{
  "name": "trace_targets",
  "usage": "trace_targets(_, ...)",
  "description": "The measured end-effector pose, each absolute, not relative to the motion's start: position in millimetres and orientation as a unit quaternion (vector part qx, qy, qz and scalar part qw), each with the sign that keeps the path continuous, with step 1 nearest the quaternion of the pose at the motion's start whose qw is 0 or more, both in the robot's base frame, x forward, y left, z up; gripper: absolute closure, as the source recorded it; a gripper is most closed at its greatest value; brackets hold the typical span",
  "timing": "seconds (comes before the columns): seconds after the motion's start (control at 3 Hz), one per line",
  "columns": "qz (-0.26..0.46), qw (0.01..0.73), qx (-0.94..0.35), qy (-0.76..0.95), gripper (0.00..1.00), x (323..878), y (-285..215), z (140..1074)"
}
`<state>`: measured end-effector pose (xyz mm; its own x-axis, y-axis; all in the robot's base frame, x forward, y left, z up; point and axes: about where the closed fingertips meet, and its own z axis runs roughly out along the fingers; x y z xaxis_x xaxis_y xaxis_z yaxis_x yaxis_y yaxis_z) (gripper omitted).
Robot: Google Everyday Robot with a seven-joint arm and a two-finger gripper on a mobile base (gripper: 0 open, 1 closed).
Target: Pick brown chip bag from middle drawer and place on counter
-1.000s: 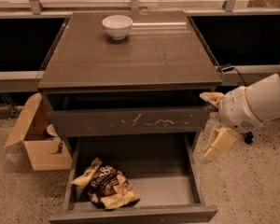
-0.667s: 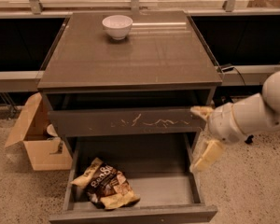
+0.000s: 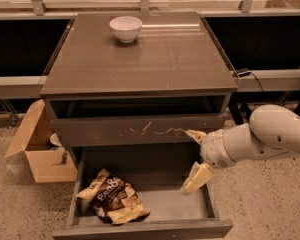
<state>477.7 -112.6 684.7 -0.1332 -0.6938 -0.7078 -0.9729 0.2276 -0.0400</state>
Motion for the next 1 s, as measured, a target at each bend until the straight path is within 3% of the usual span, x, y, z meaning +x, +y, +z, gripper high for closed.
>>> trace_targets(0.33, 0.222, 0.307, -0.583, 0.719, 0.0, 478, -110, 680)
trace_targets(1.0, 0.189, 0.244, -0.622, 0.72, 0.0, 474, -66, 585)
